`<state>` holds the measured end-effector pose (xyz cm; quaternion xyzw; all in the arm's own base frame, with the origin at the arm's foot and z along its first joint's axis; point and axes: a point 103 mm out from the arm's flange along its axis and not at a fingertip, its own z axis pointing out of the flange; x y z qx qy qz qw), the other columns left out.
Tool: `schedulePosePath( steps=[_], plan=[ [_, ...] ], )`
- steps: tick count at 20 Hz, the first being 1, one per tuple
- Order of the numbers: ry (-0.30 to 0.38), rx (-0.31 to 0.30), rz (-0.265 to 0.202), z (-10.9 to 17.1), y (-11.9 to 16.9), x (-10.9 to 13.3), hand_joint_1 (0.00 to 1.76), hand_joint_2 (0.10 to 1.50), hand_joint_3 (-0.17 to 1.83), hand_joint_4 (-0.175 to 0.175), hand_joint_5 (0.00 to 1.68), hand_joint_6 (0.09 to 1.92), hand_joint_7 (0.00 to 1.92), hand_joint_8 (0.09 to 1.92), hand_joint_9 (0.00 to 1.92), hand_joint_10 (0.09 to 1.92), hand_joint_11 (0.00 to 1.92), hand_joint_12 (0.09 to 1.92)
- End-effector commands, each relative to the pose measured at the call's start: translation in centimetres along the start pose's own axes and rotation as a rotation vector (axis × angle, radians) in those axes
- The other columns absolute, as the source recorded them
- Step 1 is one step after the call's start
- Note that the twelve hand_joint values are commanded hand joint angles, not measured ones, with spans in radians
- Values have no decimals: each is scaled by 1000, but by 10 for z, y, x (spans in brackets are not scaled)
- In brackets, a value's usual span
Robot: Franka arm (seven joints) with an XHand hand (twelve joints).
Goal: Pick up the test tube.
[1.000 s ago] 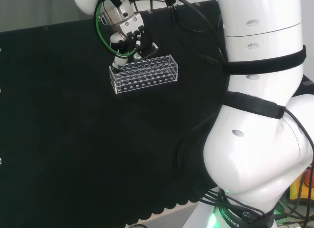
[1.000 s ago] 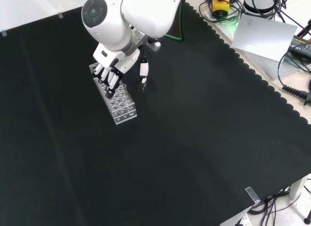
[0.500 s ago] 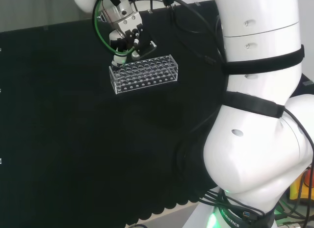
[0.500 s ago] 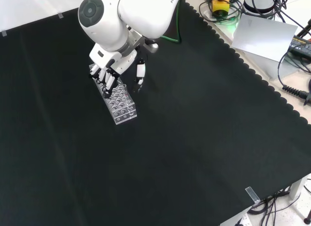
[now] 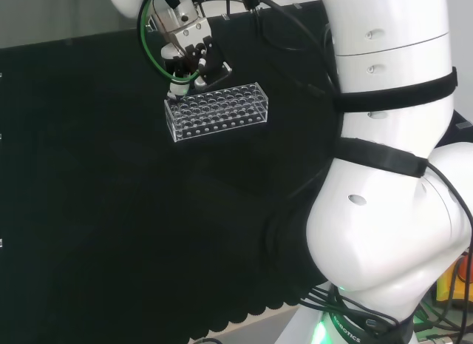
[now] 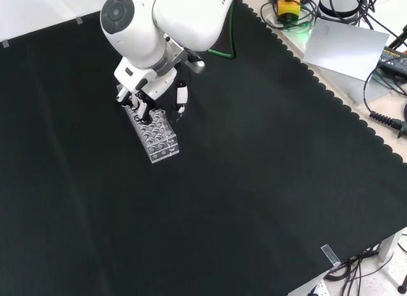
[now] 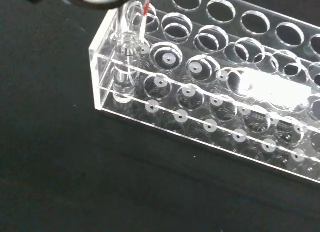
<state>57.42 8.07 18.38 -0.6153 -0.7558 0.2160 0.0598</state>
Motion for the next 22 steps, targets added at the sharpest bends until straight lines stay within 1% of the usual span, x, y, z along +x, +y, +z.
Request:
schedulePosePath(
  steps=[1,4,6,7,8,9,10,11,13,15,16,18,22],
  plan=[
    [44,-25,-5,1,1,4,877,724,552,-163,836,732,1419,782,1074,624,290,1449],
    [72,-44,1,0,2,6,911,713,577,-170,892,723,1442,760,1121,606,349,1421],
    [97,-69,14,-1,3,8,951,705,598,-175,952,694,1491,707,1172,582,409,1391],
    [110,-80,22,-1,4,9,1015,772,504,-118,1013,741,1530,667,1207,569,446,1381],
    [130,-86,35,-1,5,9,1076,831,401,-98,1074,750,1579,613,1268,549,500,1362],
    [147,-97,45,-1,5,10,1121,867,327,-106,1124,729,1623,561,1325,526,555,1337],
    [157,-115,54,-2,5,11,1156,878,291,-133,1167,689,1662,522,1388,512,629,1301],
    [163,-134,60,-2,5,12,1178,874,284,-152,1200,650,1692,490,1438,501,700,1265],
    [157,-167,68,-4,5,15,1201,838,325,-170,1253,580,1737,447,1515,490,855,1186],
    [141,-175,64,-5,4,17,1214,782,411,-175,1293,534,1761,430,1569,493,1032,1074],
    [134,-176,61,-5,4,18,1218,753,458,-175,1308,521,1767,426,1584,493,1091,1028],
    [126,-174,57,-6,3,19,1222,714,521,-175,1327,507,1771,420,1598,488,1146,981],
    [125,-167,52,-9,2,19,1226,673,586,-175,1346,495,1776,407,1608,473,1169,960]
  ],
)
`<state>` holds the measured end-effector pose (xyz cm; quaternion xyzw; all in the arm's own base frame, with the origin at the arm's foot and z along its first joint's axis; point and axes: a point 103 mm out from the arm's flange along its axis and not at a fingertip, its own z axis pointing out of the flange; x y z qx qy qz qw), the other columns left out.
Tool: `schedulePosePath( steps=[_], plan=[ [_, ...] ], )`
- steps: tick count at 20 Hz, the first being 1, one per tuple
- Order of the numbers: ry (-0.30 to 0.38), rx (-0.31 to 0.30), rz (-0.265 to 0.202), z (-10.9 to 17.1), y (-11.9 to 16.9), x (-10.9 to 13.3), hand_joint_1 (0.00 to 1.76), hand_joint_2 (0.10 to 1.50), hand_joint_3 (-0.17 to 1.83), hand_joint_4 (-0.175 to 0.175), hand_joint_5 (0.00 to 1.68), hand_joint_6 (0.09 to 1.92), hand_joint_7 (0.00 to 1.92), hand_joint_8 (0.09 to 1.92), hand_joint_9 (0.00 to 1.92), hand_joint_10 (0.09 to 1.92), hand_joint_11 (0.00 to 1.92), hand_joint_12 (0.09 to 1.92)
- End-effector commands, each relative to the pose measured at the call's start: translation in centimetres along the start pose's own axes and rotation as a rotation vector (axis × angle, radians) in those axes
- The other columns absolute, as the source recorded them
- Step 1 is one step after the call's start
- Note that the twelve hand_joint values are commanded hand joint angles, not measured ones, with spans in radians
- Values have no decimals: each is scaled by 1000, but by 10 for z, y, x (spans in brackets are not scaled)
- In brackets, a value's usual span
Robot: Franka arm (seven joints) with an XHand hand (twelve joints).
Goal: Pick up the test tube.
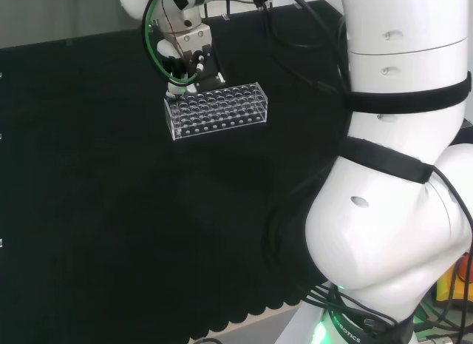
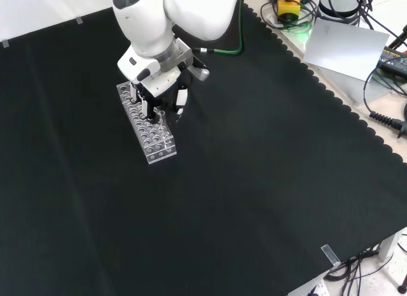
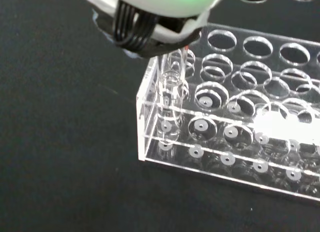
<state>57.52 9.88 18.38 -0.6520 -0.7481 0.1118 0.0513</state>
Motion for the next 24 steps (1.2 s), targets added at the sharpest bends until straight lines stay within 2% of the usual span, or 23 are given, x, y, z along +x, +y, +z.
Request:
schedulePosePath(
  steps=[1,9,19,21,24],
  plan=[
    [-3,4,-4,-5,-1,1,1227,665,599,-175,1350,492,1778,403,1610,469,1168,962],
    [27,35,-3,-13,-3,-2,1230,636,642,-175,1367,479,1793,385,1625,455,1160,970],
    [84,70,17,-40,0,-11,1232,619,667,-175,1379,468,1804,370,1632,447,1152,979],
    [93,78,19,-46,0,-13,1359,695,510,-175,1345,458,1796,361,1443,478,1138,977],
    [108,95,23,-55,0,-15,1420,746,413,-175,1319,464,1793,357,1341,508,1130,977]
  ],
)
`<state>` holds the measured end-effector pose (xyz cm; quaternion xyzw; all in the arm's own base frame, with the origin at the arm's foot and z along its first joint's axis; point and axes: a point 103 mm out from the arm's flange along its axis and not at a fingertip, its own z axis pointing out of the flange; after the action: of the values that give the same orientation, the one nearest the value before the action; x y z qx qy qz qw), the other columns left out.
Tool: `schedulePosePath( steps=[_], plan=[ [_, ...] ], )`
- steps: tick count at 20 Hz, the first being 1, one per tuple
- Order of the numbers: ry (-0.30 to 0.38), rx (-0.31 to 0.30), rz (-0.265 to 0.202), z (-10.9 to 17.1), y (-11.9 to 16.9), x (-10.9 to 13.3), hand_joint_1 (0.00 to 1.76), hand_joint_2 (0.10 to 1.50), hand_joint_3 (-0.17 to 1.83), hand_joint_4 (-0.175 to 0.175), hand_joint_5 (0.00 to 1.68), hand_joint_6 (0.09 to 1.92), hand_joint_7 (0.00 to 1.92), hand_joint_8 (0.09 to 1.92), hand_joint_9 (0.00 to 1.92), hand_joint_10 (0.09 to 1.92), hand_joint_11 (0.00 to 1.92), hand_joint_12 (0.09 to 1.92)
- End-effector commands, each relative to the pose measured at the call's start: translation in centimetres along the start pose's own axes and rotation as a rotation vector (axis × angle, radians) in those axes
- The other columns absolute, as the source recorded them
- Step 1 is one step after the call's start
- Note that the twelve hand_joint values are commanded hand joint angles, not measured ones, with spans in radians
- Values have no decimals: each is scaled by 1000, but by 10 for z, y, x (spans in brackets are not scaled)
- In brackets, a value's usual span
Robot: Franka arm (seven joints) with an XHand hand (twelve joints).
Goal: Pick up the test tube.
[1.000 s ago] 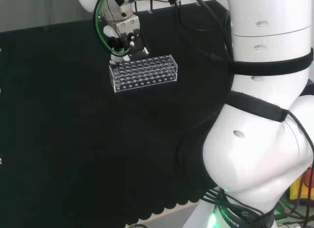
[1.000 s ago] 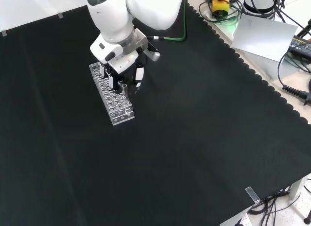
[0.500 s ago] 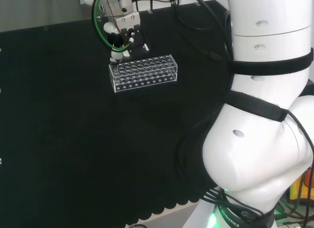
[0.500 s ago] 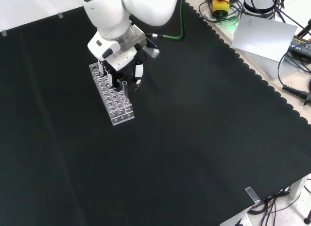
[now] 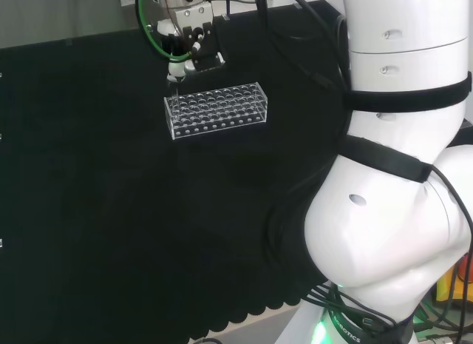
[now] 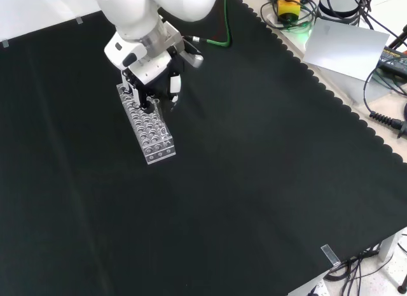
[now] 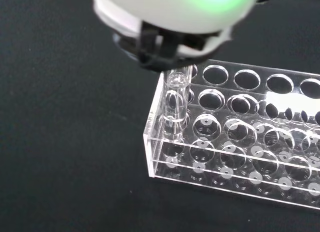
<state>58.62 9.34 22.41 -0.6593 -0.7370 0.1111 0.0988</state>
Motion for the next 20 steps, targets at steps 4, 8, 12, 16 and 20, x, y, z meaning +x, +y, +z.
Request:
schedulePosePath(
  steps=[4,8,12,16,20],
  plan=[
    [52,54,4,-29,-5,-6,1427,754,399,-175,1315,467,1794,357,1327,515,1128,978],
    [83,66,-2,-43,-12,-8,1270,645,602,-175,1393,411,1816,346,1552,522,1143,987],
    [96,55,-13,-58,-20,-10,1237,608,672,-175,1409,411,1825,335,1611,500,1148,987],
    [113,35,-23,-77,-31,-12,1235,606,676,-175,1409,414,1827,333,1615,496,1148,987],
    [108,10,-33,-98,-43,-16,1394,710,477,-175,1339,452,1815,327,1386,505,1132,980]
  ],
)
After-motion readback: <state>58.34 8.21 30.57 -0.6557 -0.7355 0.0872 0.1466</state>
